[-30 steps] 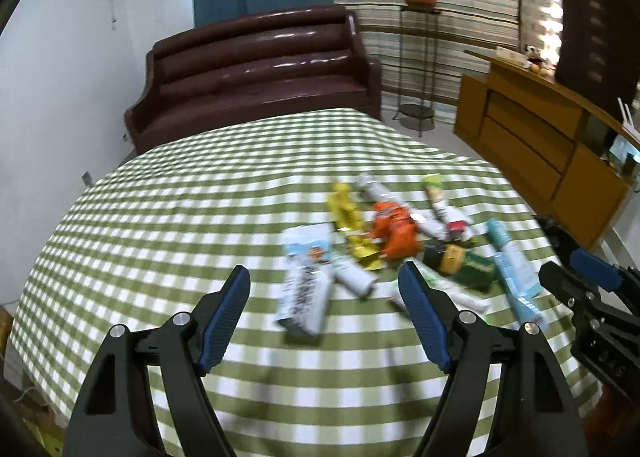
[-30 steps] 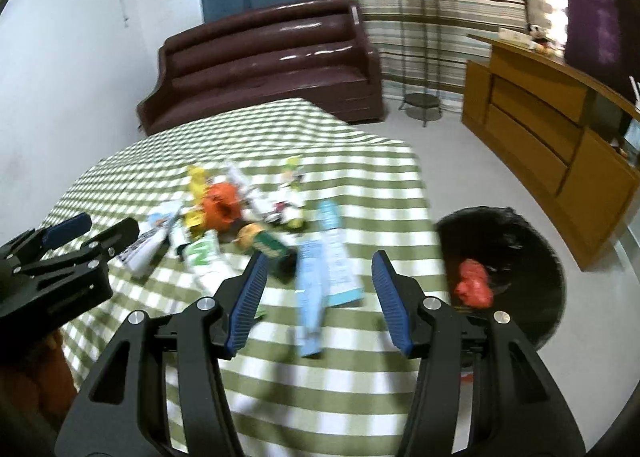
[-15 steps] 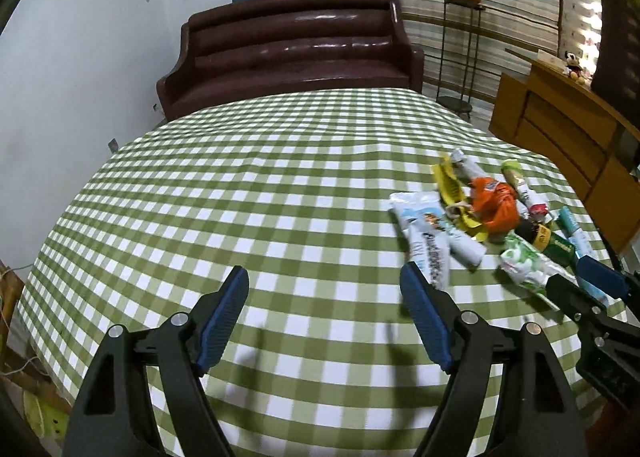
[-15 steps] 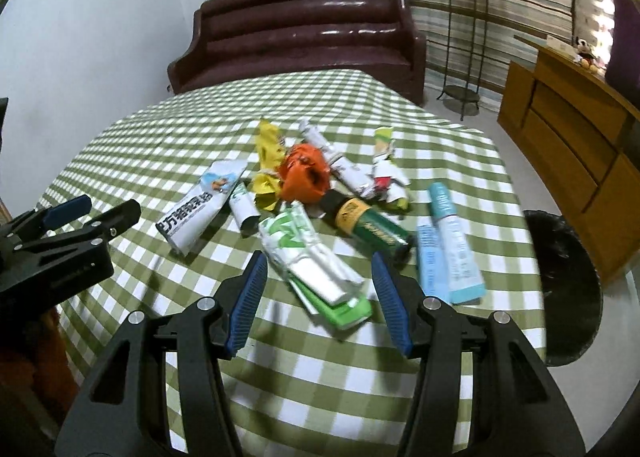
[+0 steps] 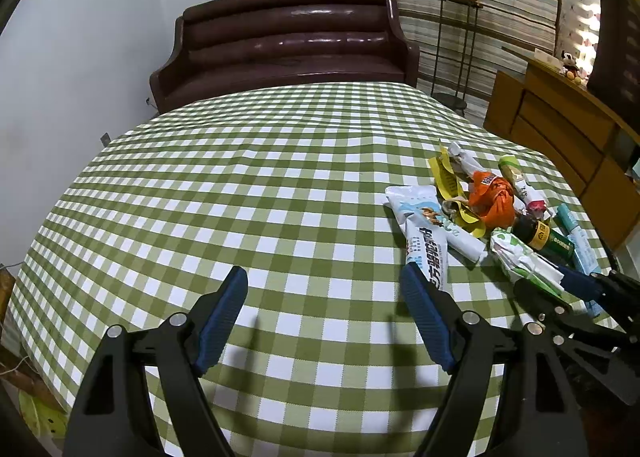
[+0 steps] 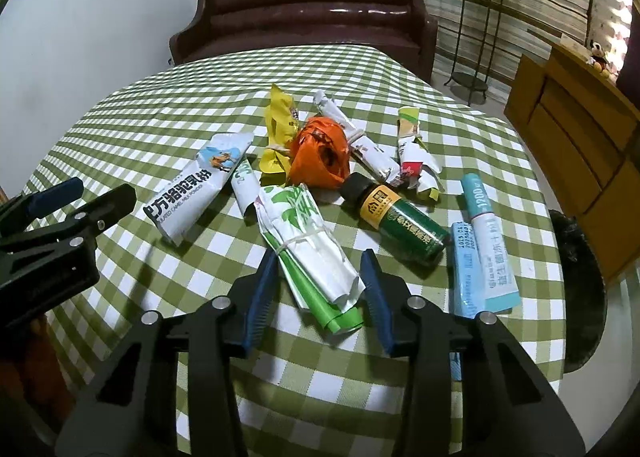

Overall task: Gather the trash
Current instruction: 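Grasp the green-white tube with the right gripper while the left gripper grasps the white tube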

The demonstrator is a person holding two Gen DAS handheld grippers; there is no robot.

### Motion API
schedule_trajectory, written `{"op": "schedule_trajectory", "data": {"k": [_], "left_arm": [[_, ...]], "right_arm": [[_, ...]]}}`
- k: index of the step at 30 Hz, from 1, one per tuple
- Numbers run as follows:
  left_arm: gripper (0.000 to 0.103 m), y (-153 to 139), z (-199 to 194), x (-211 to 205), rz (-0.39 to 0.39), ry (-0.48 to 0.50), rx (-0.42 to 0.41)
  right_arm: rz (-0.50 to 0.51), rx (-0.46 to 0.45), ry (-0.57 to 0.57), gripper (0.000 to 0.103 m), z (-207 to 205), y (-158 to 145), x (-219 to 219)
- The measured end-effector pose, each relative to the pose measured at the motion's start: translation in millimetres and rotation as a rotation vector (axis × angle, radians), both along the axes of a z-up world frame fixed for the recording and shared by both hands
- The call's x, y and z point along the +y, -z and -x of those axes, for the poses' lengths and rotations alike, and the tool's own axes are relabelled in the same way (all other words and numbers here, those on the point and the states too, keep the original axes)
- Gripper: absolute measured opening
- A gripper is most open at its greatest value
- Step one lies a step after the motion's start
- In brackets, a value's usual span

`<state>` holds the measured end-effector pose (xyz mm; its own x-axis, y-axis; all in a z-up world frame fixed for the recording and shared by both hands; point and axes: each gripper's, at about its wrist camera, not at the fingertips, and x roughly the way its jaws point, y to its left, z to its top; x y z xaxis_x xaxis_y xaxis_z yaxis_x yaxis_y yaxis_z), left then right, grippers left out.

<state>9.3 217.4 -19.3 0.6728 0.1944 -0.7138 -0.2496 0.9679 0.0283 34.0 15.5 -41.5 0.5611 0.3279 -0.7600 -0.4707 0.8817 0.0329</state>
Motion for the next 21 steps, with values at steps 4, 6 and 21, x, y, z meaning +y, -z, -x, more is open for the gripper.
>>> {"op": "schedule_trajectory", "data": {"k": [4, 6, 21], "left_arm": [[0.077, -0.4, -0.8, -0.9, -0.003, -0.002, -0.001], [0.077, -0.3, -1.7, -1.2, -0.003, -0.002, 0.000], [0.079, -12.6, -1.6, -19.9, -0.004, 0.031, -0.020]], "right_arm": [[-0.020, 0.018, 0.000, 0.044, -4.4, 0.1, 0.6], [-0.023, 0.019, -0.003, 0.044, -5.5, 0.3, 2.3], [-0.044, -0.029, -0.001, 0.027, 2.3, -8.6, -6.6]]}}
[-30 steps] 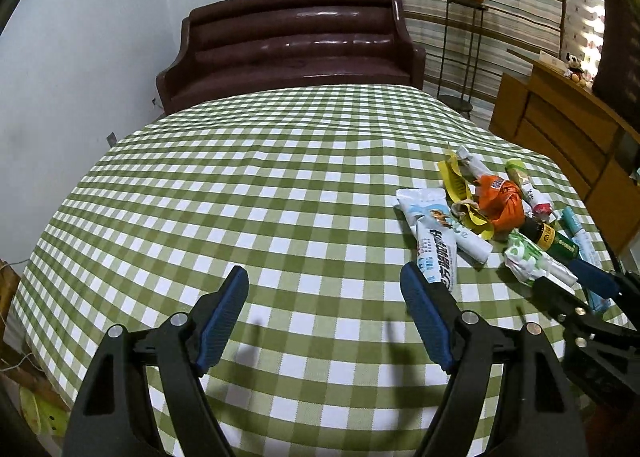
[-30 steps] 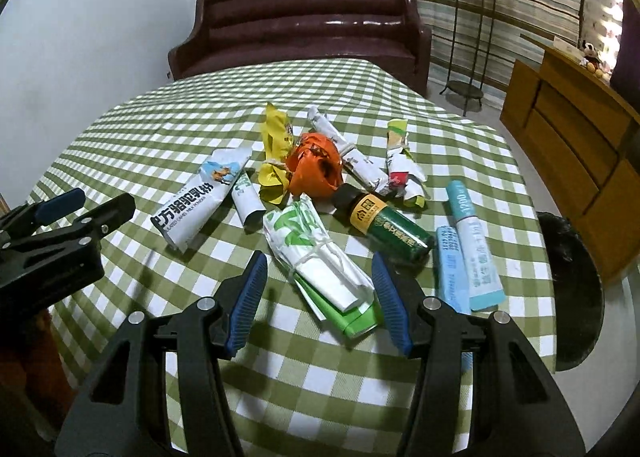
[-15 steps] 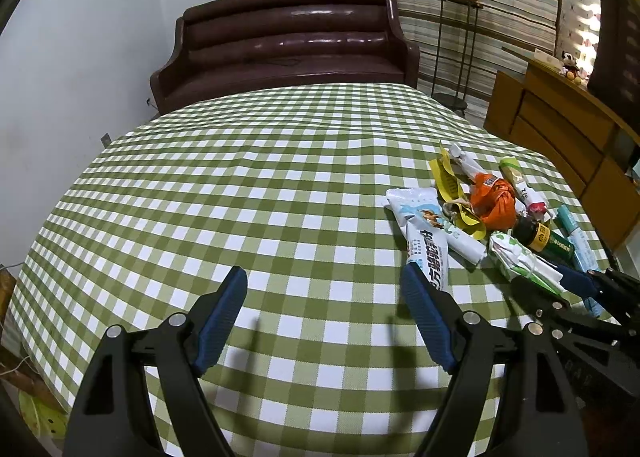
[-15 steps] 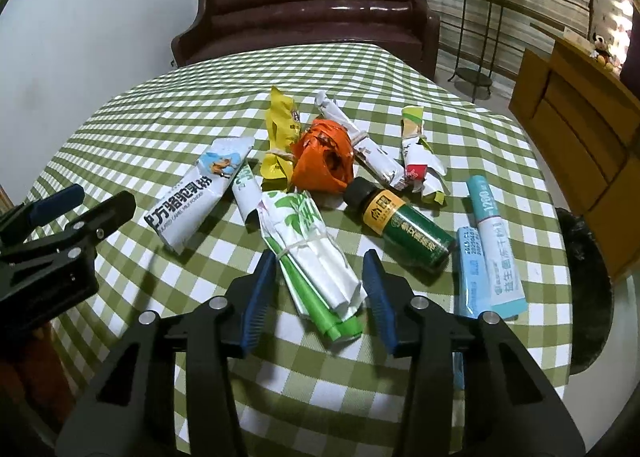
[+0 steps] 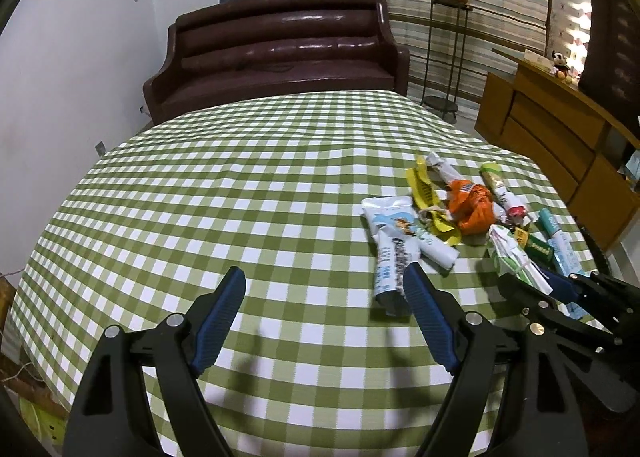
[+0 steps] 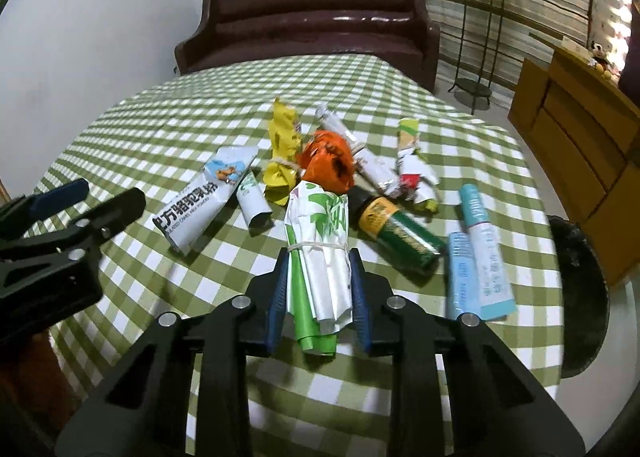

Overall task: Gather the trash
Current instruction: 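Grasp the green-white tube with the right gripper while the left gripper grasps the white tube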

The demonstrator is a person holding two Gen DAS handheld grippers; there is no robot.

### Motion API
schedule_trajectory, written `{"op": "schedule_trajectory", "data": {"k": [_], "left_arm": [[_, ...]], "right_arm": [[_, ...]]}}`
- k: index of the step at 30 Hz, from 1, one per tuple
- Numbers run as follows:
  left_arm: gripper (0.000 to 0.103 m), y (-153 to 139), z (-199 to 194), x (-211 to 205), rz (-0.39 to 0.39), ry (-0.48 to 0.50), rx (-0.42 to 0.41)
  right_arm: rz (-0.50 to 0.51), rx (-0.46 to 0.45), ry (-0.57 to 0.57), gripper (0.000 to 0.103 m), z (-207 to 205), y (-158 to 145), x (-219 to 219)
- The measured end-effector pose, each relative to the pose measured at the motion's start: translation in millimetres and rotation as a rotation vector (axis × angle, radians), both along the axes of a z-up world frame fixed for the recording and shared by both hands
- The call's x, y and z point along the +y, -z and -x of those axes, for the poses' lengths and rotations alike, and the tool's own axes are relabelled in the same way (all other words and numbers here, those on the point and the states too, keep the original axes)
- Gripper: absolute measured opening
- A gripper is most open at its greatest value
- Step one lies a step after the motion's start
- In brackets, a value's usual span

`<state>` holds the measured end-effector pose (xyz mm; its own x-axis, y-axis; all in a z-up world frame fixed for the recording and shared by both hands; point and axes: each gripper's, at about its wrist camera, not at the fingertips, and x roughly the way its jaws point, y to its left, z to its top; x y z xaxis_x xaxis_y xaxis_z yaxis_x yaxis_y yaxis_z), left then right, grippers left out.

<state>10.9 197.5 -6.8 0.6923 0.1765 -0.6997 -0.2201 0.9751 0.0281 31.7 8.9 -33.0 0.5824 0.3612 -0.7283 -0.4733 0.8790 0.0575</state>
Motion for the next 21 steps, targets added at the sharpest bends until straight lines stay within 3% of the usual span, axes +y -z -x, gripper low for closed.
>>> {"op": "schedule_trajectory", "data": {"k": [10, 13, 19, 21], "left_arm": [[0.078, 14.5, -24.9, -29.4, -0.012, 0.057, 0.026], [0.065, 20.7, -33.7, -33.7, -0.006, 0.080, 0.050], [0.052, 25.9, -43.8, -42.6, -0.014, 0.114, 0.077], [0.042, 27.6, -46.0, -44.4, -0.012, 0.126, 0.082]], "right_arm": [[-0.047, -0.039, 0.093, 0.027, -2.6, -15.2, -41.8], [-0.052, -0.034, 0.119, 0.028, -5.0, -12.9, -52.6], [-0.058, -0.023, 0.149, 0.028, -8.1, -6.9, -64.7], [-0.059, -0.020, 0.152, 0.028, -8.7, -4.9, -67.1]]}}
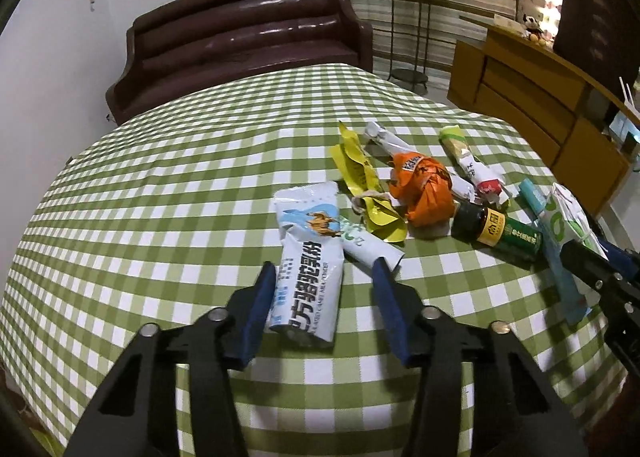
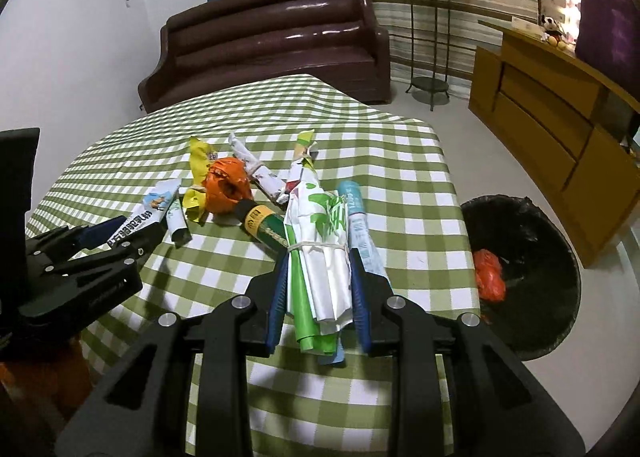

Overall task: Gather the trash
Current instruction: 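Grasp the green-white tube with the right gripper while the left gripper grasps the white tube, then carry both tubes over the bin and open both grippers to drop them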

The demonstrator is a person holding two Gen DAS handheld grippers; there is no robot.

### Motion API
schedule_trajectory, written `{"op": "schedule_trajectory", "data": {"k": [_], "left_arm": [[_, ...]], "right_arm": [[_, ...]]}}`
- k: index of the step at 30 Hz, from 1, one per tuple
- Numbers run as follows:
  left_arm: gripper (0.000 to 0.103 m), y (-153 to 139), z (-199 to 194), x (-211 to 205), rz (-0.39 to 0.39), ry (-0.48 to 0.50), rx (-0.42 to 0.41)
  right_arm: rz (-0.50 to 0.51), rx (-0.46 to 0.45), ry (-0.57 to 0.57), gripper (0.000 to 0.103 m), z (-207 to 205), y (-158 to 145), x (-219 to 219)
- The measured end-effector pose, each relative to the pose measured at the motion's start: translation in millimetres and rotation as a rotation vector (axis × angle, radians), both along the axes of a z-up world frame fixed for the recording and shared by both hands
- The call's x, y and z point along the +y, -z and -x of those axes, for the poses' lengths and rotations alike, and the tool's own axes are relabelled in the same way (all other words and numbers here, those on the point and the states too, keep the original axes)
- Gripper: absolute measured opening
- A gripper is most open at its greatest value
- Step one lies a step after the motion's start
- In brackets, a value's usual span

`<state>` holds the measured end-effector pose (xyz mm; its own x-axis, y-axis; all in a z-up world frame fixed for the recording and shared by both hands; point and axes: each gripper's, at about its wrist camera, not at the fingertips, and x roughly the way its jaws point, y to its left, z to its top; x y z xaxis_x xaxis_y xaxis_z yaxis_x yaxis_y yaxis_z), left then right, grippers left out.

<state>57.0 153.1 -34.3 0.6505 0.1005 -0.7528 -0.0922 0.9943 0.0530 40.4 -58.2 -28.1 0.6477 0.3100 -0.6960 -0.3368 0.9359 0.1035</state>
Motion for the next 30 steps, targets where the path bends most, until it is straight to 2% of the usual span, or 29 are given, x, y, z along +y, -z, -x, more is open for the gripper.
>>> {"op": "schedule_trajectory", "data": {"k": [1, 2, 10, 24, 30], "left_arm": [[0.035, 0.9, -0.8, -1.1, 0.005, 0.007, 0.003], [0.033, 1.8, -1.3, -1.6, 0.009, 0.012, 0.007], [0.024, -0.5, 6.8, -5.5, -0.011, 0.021, -0.027], [0.022, -32.9, 37.2, -18.0, 0.007, 0.054, -0.134], [0.022, -53.3, 37.5, -46.6, 0.022, 0.126, -0.186]], "right_arm": [[0.000, 0.000, 0.001, 0.028, -1.0, 0.2, -1.7], [0.000, 0.000, 0.002, 0.028, -1.2, 0.6, -3.2], [-0.004, -0.005, 0.020, 0.028, 2.0, 0.2, -13.0], [-0.012, -0.041, 0.077, 0.027, 3.3, -12.2, -43.8], [-0.014, -0.068, 0.129, 0.028, 2.6, -21.4, -67.1]]}}
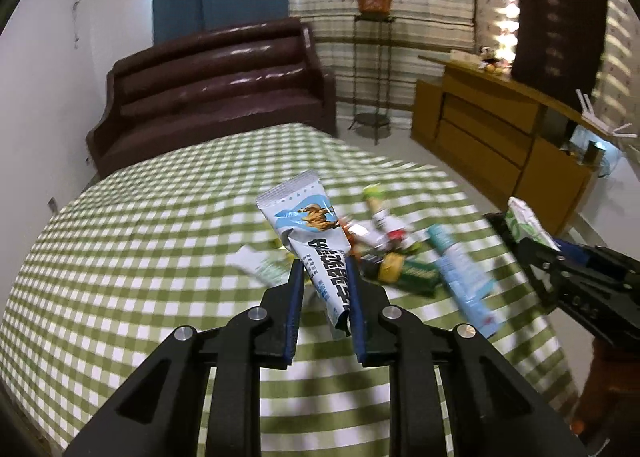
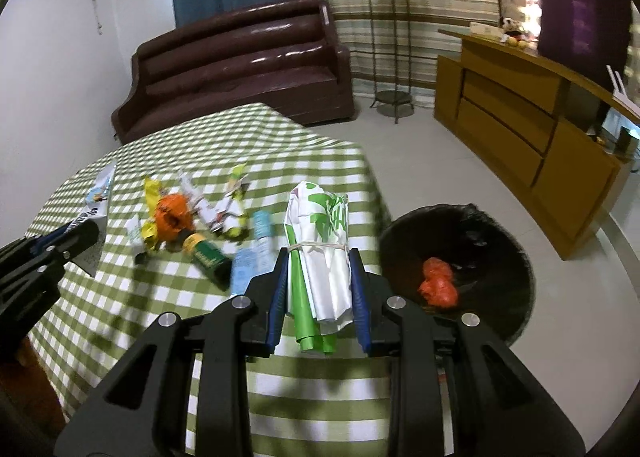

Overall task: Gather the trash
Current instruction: 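Carry both tubes over the bin and open both grippers to drop them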

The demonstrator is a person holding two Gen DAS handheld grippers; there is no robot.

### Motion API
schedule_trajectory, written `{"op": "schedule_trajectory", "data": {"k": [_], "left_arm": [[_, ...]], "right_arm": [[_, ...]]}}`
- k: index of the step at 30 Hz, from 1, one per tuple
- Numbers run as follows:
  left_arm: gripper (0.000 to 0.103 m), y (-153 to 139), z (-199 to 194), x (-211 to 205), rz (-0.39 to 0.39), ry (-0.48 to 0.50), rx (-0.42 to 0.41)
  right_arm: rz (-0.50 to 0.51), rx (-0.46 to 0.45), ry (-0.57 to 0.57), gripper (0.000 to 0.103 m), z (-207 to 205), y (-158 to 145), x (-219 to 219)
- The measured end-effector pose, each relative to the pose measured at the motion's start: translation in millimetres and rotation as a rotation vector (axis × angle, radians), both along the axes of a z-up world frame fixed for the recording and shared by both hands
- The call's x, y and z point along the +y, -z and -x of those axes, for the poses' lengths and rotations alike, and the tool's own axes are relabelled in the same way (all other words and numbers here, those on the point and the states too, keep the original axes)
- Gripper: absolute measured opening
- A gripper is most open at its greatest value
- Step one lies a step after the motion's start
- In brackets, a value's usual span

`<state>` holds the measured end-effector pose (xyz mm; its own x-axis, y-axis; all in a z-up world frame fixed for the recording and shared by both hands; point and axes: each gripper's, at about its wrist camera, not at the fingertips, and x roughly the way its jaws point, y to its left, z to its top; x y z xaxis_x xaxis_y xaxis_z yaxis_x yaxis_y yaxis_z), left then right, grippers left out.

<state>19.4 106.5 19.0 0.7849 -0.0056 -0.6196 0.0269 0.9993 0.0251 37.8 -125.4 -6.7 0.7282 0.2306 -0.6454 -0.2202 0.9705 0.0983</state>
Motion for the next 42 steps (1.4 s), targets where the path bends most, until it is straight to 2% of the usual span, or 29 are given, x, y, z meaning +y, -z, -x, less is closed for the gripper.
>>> {"op": "schedule_trajectory", "data": {"k": [11, 19, 31, 42], "left_arm": [[0.022, -4.8, -24.9, -75.0, 0.018, 0.165, -0.039], [0.022, 6.3, -49.3, -127.1, 0.006, 0.265, -0.036], [0.022, 27.6, -79.3, -174.9, -0.032, 0.331, 0.011], [0.023, 39.3, -96.2, -189.8, -0.062, 0.331, 0.028]], "right_arm": [[0.019, -0.026, 0.178, 0.028, -13.4, -3.7, -67.5], [0.019, -0.031, 0.262, 0.028, -27.4, 1.6, -102.7], [0.005, -0.013, 0.297, 0.028, -43.9, 17.0, -127.2], [-0.011, -0.001, 0.314, 0.029, -56.0, 26.2, -136.3]]}}
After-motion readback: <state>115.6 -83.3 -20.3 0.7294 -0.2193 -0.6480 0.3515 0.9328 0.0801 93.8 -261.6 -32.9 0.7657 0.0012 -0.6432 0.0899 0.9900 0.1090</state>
